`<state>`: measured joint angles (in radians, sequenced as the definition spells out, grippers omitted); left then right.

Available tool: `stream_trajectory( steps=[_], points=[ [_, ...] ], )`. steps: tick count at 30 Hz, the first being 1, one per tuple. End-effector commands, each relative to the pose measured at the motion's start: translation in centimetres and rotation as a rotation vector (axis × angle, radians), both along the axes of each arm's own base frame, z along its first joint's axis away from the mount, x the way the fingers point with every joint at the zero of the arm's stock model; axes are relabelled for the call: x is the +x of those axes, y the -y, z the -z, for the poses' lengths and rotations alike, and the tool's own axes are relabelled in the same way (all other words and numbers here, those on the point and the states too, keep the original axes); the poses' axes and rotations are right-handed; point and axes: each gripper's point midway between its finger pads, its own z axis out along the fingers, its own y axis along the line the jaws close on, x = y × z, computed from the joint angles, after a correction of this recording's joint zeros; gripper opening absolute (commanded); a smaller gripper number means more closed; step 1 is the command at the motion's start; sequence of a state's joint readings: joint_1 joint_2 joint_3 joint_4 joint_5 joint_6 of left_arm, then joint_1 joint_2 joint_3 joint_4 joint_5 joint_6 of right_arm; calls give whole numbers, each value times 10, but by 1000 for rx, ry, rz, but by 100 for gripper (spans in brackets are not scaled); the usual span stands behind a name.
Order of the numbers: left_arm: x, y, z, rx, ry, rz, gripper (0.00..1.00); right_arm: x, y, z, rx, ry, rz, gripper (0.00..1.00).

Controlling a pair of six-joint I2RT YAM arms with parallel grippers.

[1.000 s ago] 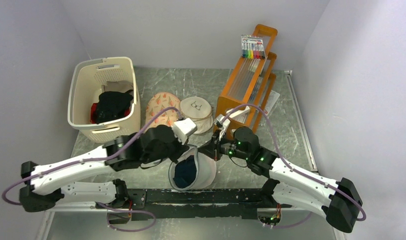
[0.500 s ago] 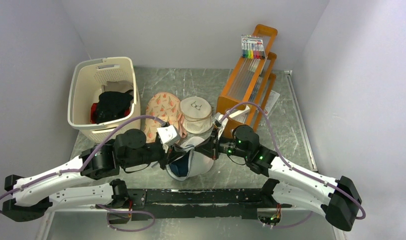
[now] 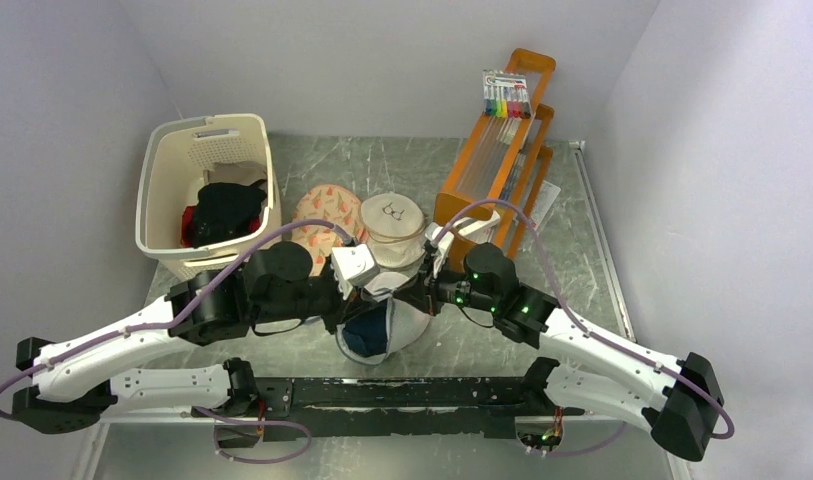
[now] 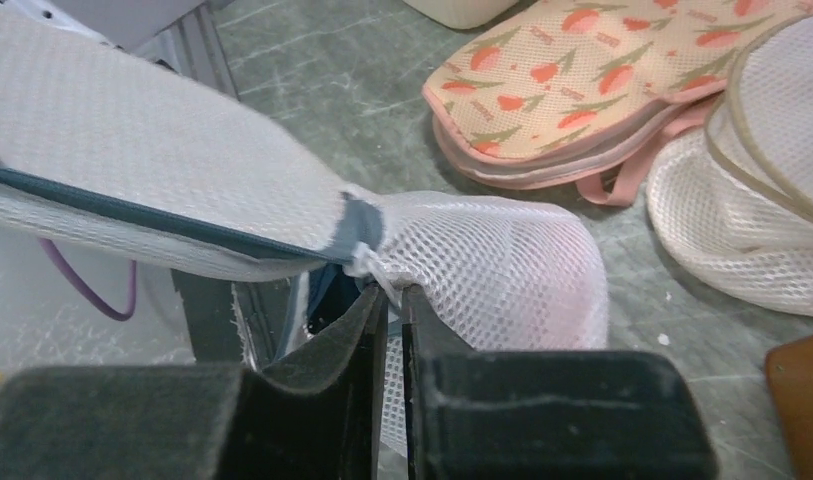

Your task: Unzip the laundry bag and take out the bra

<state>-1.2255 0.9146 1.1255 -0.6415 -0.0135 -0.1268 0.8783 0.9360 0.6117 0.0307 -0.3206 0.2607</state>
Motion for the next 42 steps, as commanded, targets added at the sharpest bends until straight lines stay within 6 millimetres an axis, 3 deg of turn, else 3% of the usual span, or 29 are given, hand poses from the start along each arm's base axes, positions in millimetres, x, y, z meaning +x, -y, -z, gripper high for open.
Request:
stream_trajectory(
  steps=[1, 6, 11, 14, 17, 22, 25, 29, 34, 38, 42],
  points=[
    [-25, -3, -44, -119, -9, 113, 7, 16, 23, 29, -132, 17, 103, 11],
    [-31, -1, -43, -125, -42, 131, 7, 18, 16, 25, -129, 20, 87, 13],
    [-2, -1, -39, -121, -71, -70, 7, 32, 27, 20, -156, -8, 209, 17],
    [14, -4, -36, -145, -91, -199, 7, 33, 38, 15, -171, -49, 281, 30],
    [19, -1, -38, -192, -115, -245, 7, 30, 52, 14, -195, -108, 348, 51],
    [24, 8, -43, -223, -119, -260, 7, 0, 44, 20, -154, -173, 213, 88],
    [27, 14, -43, -210, -122, -261, 7, -12, 40, 33, -142, -212, 166, 95],
    [36, 17, -39, -182, -130, -299, 7, -11, 40, 56, -193, -244, 200, 99],
    [48, 12, -35, -167, -150, -342, 7, 2, 51, 80, -311, -245, 347, 98],
    [54, 3, -35, -172, -161, -383, 7, 12, 61, 91, -346, -248, 439, 72],
    [67, -13, -32, -153, -188, -485, 7, 17, 67, 84, -346, -230, 483, 43]
  ],
)
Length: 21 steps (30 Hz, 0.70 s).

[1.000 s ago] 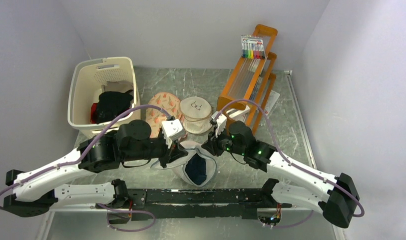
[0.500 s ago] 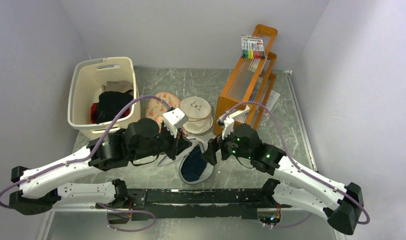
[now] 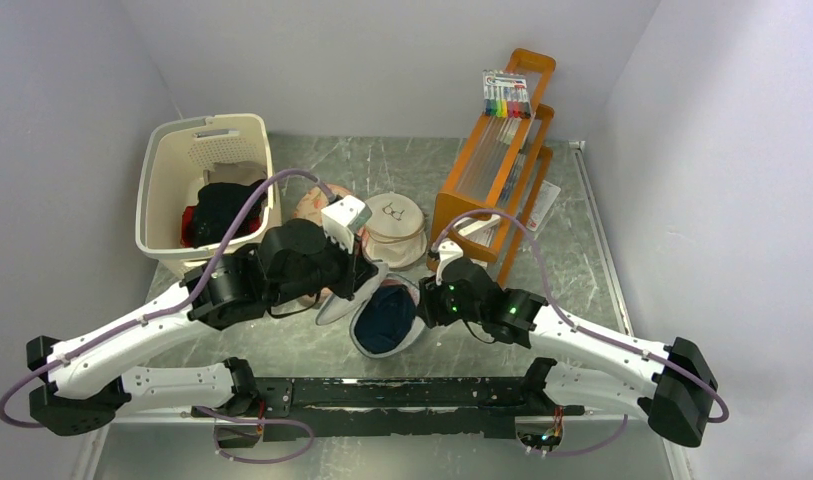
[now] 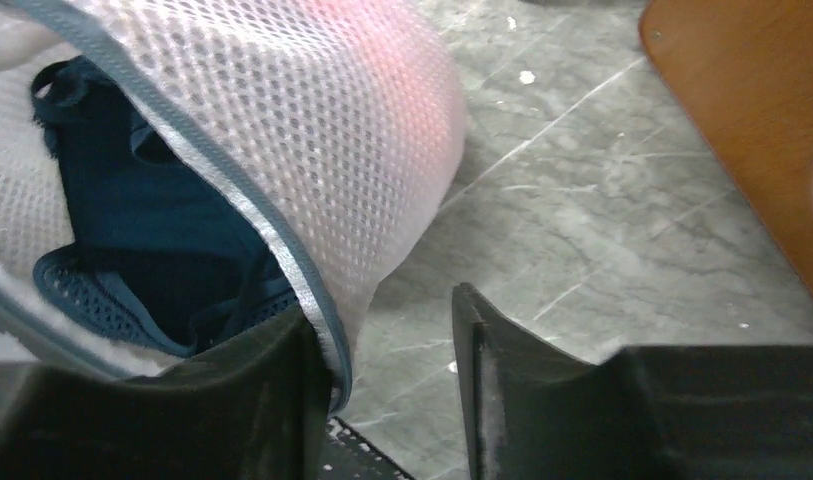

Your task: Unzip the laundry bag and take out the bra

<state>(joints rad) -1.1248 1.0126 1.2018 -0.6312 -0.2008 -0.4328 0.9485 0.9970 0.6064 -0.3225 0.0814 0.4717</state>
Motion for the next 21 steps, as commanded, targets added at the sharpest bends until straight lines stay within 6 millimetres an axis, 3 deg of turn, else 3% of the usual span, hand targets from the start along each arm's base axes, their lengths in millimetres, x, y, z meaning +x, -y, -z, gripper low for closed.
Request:
stream_trajectory(
  steps=[1, 3, 6, 11, 17, 21],
  points=[
    [13, -16, -20, -43, -19, -101, 7, 14, 10, -9, -18, 49, 94, 33],
    [16, -18, -15, -19, -49, -107, 7, 16, 13, -10, -35, 54, 109, 20],
    [24, -23, 1, 52, -101, -98, 7, 15, 10, -18, -28, 60, 83, 10],
    [49, -41, 29, 107, -176, -88, 7, 14, 10, -27, 10, 87, 70, 4],
    [63, -55, 61, -69, -346, 65, 7, 15, 17, -27, -9, 104, 72, 0],
    [81, -70, 92, -18, -395, 0, 8, 14, 15, -28, 7, 112, 53, 0]
  ],
)
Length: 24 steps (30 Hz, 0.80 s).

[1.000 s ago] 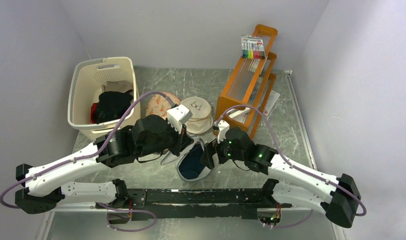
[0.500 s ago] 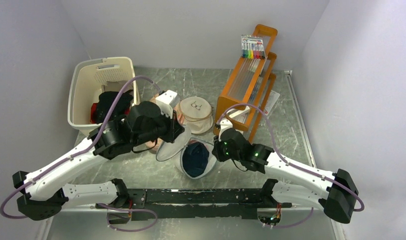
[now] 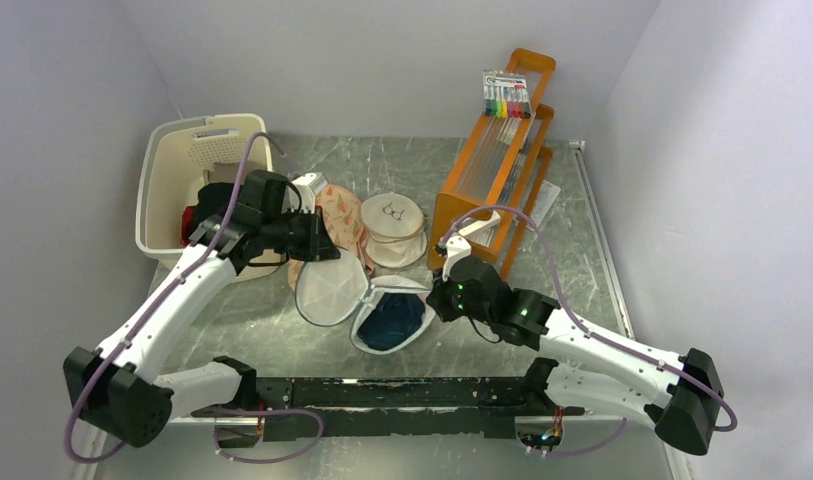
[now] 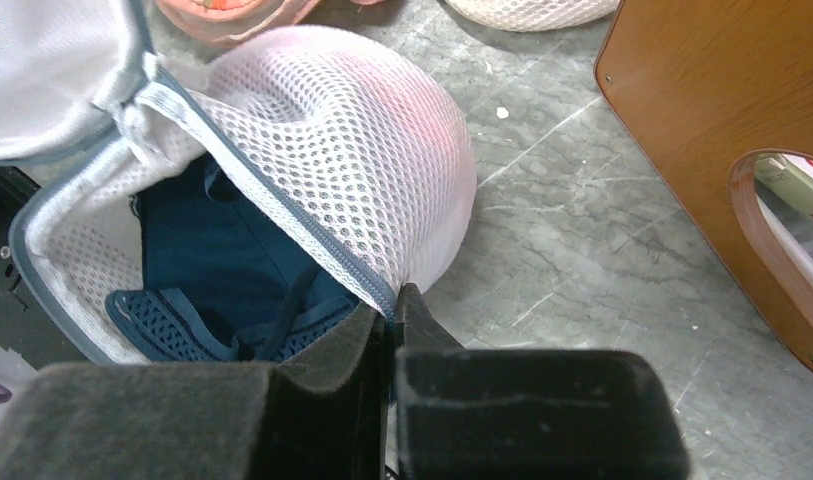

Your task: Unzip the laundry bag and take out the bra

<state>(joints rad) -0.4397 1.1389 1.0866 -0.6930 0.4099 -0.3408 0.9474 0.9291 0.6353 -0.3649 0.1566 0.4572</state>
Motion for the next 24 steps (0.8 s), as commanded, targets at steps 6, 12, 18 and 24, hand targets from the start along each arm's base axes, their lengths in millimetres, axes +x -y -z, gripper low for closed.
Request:
stream_trajectory(
  steps=[6, 12, 18, 24],
  points=[
    [30, -9, 28, 107, 40, 49, 21, 2, -8, -10, 22, 37, -60, 0],
    [53, -30, 27, 261, 89, -22, 65, 4, -11, -3, 0, 20, -62, 0],
    [31, -34, -1, 213, 163, -6, 76, 2, -10, -5, 4, 26, -74, 0],
    [-16, -14, -16, 73, 147, 50, 78, 2, -8, -6, 5, 36, -76, 0]
  ],
)
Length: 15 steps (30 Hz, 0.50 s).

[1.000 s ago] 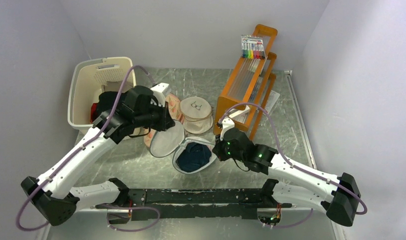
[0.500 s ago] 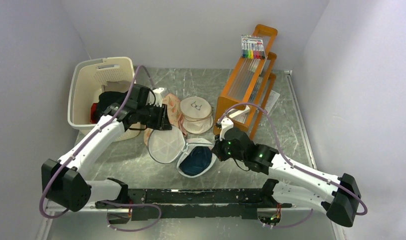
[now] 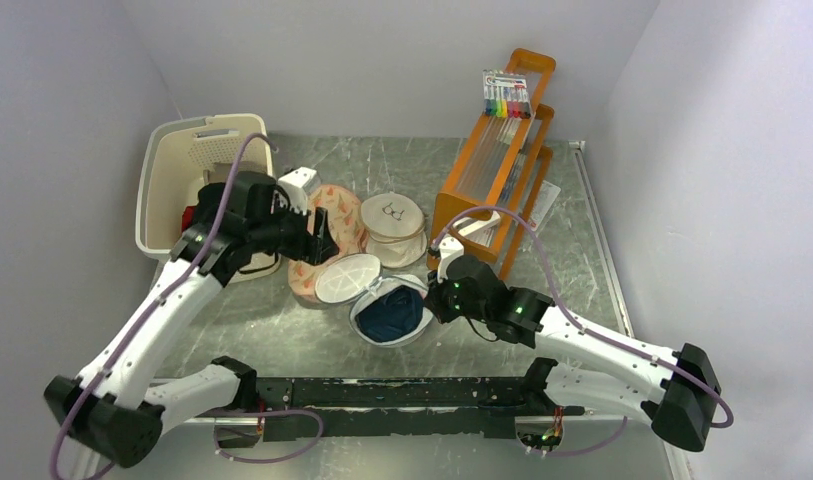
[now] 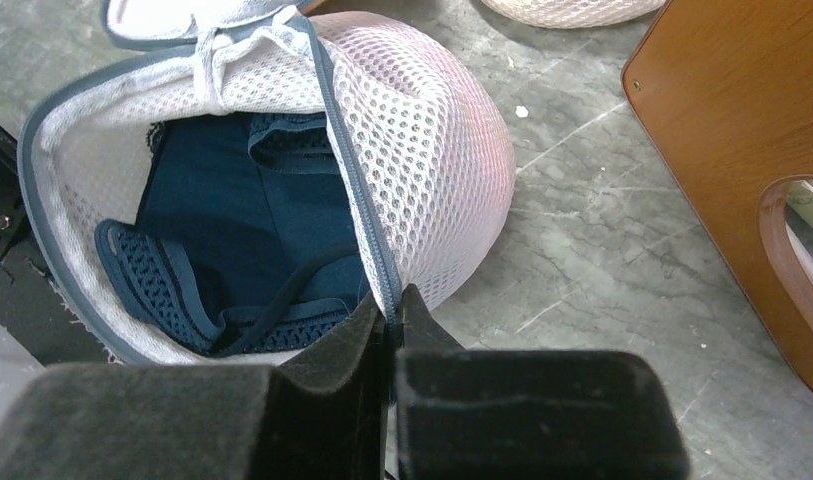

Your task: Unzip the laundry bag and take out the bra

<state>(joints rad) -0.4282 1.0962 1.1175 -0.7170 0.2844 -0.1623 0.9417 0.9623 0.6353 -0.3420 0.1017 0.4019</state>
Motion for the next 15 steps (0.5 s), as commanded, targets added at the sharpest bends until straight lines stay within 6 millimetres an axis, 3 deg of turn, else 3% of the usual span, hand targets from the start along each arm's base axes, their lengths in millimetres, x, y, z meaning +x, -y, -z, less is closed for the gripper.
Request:
stream_trajectory(
  steps=[1, 7, 11, 15],
  points=[
    [-38, 16, -5, -79, -51, 55, 78, 4, -1, -13, 26, 40, -4, 0],
    [-74, 59, -6, -163, -75, 125, 74, 5, 0, -14, 24, 44, -1, 0],
    [-84, 90, 12, -121, -78, 139, 68, 4, -2, -15, 30, 40, -5, 0],
    [-92, 117, 30, -47, -55, 126, 55, 2, -3, -15, 43, 38, -12, 0]
  ],
)
